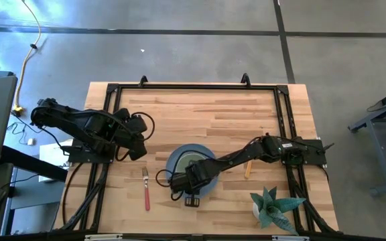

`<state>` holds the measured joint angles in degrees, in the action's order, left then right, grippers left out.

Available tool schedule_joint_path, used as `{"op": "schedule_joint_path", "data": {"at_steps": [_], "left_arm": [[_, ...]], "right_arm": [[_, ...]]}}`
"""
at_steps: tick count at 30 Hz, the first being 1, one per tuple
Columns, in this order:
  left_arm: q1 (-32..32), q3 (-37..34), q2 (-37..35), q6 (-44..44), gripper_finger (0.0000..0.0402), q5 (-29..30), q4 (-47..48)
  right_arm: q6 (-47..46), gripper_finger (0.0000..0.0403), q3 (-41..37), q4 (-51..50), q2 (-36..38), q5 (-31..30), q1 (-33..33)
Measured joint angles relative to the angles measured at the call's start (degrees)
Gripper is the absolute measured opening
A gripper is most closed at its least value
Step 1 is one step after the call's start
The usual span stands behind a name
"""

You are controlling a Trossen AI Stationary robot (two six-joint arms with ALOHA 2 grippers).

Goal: Set table place
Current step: Put the green bowl on top of the blue plate, then adjust the blue plate

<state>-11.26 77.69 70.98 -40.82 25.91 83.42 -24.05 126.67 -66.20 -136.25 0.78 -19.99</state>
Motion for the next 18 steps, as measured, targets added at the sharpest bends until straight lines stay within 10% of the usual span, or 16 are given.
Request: {"op": "schedule_joint_path", "data": {"at_steps": [18], "left_arm": [[-1.7,-1.7,0.3,0.0,0.0234,-2.2,-1.1]], "right_arm": [[-0.5,0.0100,5.5,-7.7,6.3,-8.8,0.1]]}}
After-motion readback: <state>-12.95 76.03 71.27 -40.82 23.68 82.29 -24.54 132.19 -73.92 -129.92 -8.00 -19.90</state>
